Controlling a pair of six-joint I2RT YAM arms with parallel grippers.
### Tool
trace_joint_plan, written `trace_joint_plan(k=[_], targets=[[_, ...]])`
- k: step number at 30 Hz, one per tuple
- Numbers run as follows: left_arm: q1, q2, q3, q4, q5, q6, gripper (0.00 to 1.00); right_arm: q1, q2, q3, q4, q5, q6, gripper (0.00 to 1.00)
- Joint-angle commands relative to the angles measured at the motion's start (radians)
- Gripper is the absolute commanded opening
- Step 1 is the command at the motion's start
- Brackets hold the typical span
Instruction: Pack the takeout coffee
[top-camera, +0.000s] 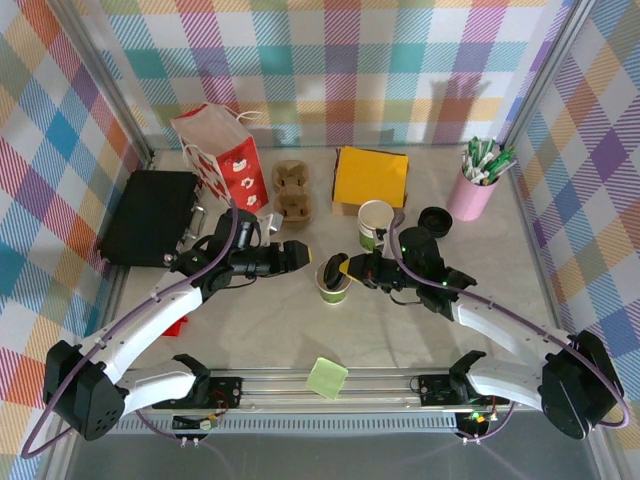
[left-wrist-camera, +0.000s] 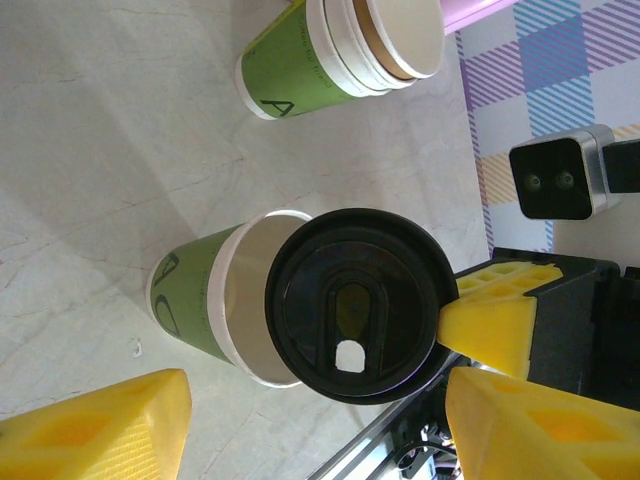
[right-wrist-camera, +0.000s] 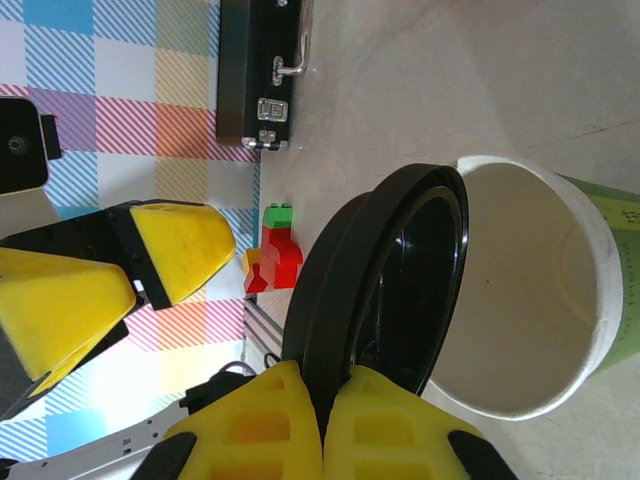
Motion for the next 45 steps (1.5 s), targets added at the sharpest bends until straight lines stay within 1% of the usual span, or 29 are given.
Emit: trace_joint_plan(k=[1, 6, 9, 12, 16, 22, 32, 38, 45], targets=[[-0.01, 0.01, -0.007, 0.03, 0.009, -0.001, 0.68, -0.011, 0.013, -0.018, 0.062, -0.008, 0.005, 0.04], [-0.011, 0.016, -0.007, 0.032, 0.008, -0.001, 0.68, -0.015, 0.029, -0.032, 0.055, 0.003, -0.005, 0.12], [-0.011, 0.017, -0.006, 0.03, 0.006, 0.0, 0.67, -0.016, 0.035, -0.03, 0.04, 0.007, -0.016, 0.18], [-0.011, 0.019, -0.007, 0.029, -0.001, 0.001, 0.67, -0.016, 0.033, -0.02, 0.003, 0.019, -0.034, 0.27], [-0.011, 0.026, -0.007, 0.027, -0.001, 0.001, 0.67, -0.016, 0.021, 0.003, -0.074, 0.048, -0.067, 0.33], [-0.012, 0.033, -0.007, 0.029, -0.003, 0.001, 0.67, -0.016, 0.011, 0.026, -0.151, 0.086, -0.112, 0.35], [-0.012, 0.035, -0.015, 0.023, -0.004, 0.002, 0.67, -0.016, 0.048, 0.036, -0.135, 0.076, -0.116, 0.37], [-0.012, 0.037, -0.019, 0.023, -0.007, 0.005, 0.67, -0.016, 0.061, 0.057, -0.18, 0.09, -0.142, 0.4], [-0.019, 0.054, -0.024, 0.03, -0.006, 0.012, 0.67, -0.015, 0.096, 0.102, -0.264, 0.107, -0.175, 0.41]])
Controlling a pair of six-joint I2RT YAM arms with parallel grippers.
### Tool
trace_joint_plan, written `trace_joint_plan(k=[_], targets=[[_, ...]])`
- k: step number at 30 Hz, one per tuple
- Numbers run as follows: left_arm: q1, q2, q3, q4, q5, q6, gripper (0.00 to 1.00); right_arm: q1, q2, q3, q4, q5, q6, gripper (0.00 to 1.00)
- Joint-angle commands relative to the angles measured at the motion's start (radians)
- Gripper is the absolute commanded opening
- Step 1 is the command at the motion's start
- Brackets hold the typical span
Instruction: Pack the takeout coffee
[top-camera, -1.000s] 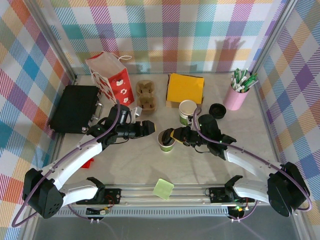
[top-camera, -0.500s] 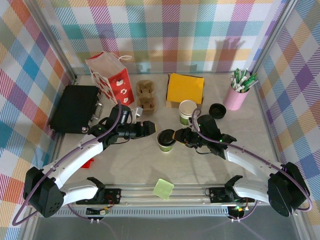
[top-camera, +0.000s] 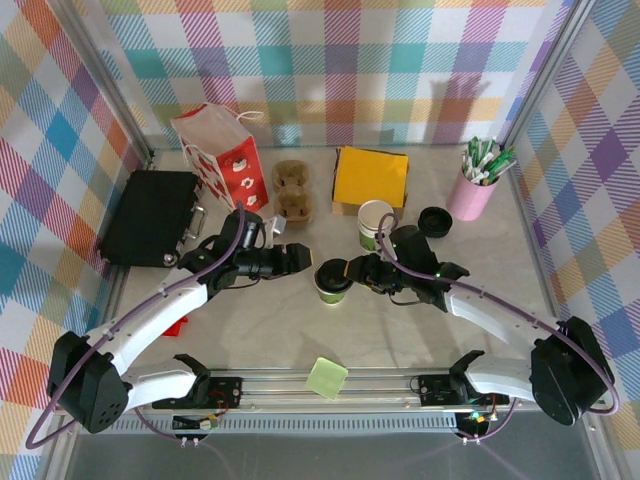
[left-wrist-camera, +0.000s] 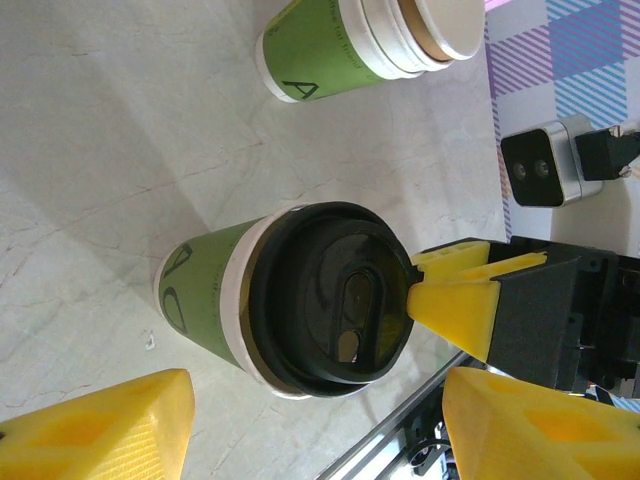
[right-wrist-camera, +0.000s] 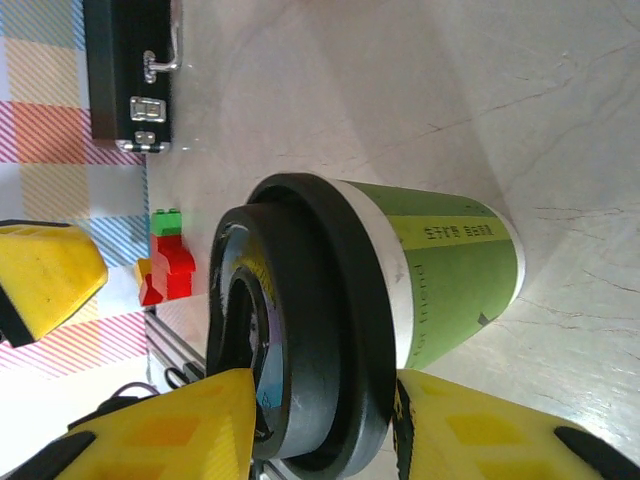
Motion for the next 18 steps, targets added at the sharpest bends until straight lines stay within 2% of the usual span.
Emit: trace_joint_plan(k=[1, 11, 18], targets=[[-0.015, 0.015, -0.014, 0.024, -0.004, 0.012, 0.66, -0.003, 0.014, 0.047, -0.056, 0.011, -0.037, 0.41], [-0.026, 0.042, -0.006, 0.037, -0.002, 0.013, 0.66, 0.007, 0.051, 0.107, -0.118, 0.019, -0.079, 0.42], [-0.03, 0.048, 0.003, 0.029, -0.004, 0.021, 0.66, 0.017, 0.096, 0.177, -0.232, 0.052, -0.14, 0.43]])
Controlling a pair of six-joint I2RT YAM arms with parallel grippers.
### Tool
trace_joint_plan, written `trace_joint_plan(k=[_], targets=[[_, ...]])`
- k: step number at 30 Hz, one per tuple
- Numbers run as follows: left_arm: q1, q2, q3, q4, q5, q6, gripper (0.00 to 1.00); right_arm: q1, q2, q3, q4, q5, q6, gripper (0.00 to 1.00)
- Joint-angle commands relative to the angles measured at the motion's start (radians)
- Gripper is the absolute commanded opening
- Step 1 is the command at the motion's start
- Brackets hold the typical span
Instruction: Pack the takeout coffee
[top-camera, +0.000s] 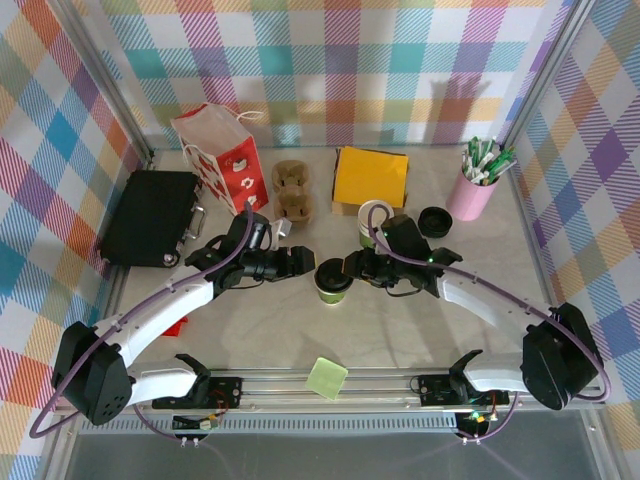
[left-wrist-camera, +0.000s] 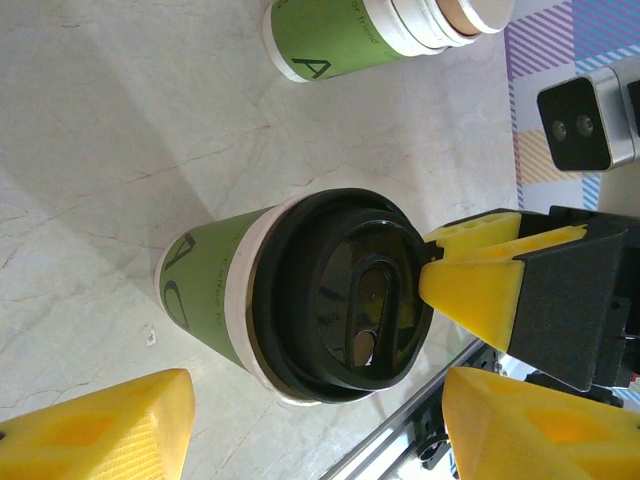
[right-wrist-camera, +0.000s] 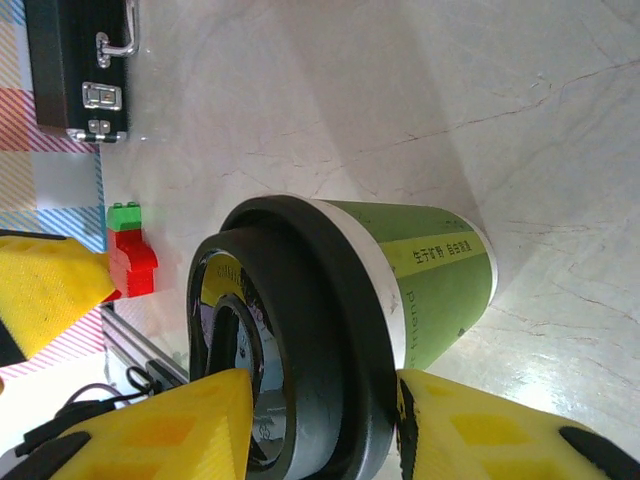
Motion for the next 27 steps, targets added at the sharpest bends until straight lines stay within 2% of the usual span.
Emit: trace_joint_plan(k=[1, 27], targets=[[-0.012, 0.007, 0.007, 0.015, -0.004, 0.022, 0.66, 0.01, 0.009, 0.043, -0.08, 0.026, -0.051, 0.44], [-0.019, 0.034, 0.001, 0.024, -0.008, 0.025, 0.66, 0.049, 0.061, 0.107, -0.098, 0.051, -0.063, 0.47]])
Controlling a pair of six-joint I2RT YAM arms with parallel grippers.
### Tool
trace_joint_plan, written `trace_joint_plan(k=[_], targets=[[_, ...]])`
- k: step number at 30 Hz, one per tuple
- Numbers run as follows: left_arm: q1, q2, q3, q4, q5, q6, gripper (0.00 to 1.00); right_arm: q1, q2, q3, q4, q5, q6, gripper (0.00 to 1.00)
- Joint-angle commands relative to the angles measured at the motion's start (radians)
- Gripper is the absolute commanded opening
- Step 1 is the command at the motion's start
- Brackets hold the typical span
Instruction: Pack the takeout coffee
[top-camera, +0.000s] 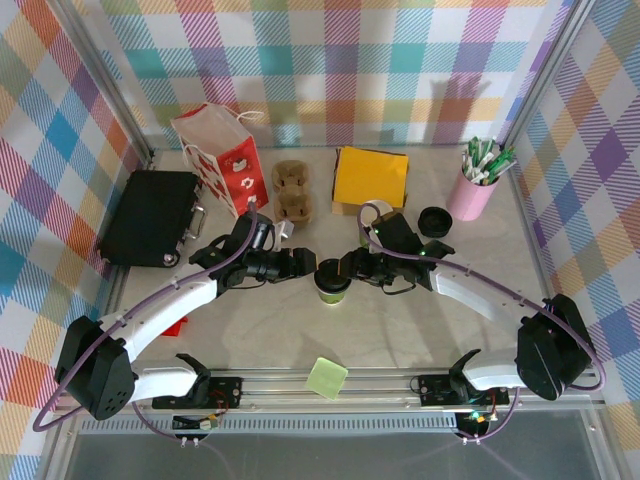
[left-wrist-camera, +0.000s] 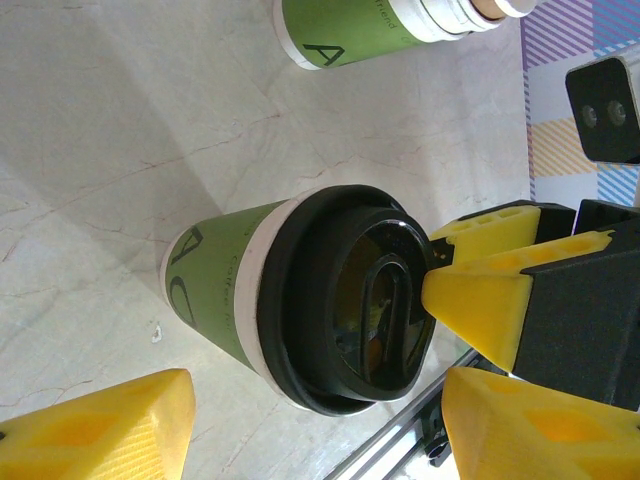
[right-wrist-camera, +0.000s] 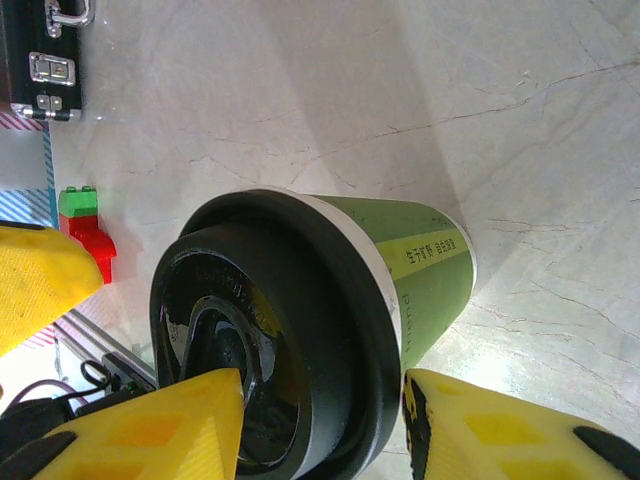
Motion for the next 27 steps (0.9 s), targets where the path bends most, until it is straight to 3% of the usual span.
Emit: trace_joint_plan(k=[1, 17, 27], targets=[[-0.013, 0.007, 0.0, 0.023, -0.008, 0.022, 0.67, 0.012, 0.008, 0.028, 0.002, -0.001, -0.008, 0.48], [-0.022, 0.091, 0.02, 0.036, -0.01, 0.048, 0.65, 0.023, 0.01, 0.046, -0.003, 0.009, -0.018, 0.5], [-0.031, 0.156, 0.067, 0.025, -0.012, 0.091, 0.62, 0.023, -0.01, 0.049, -0.05, 0.077, -0.072, 0.5]])
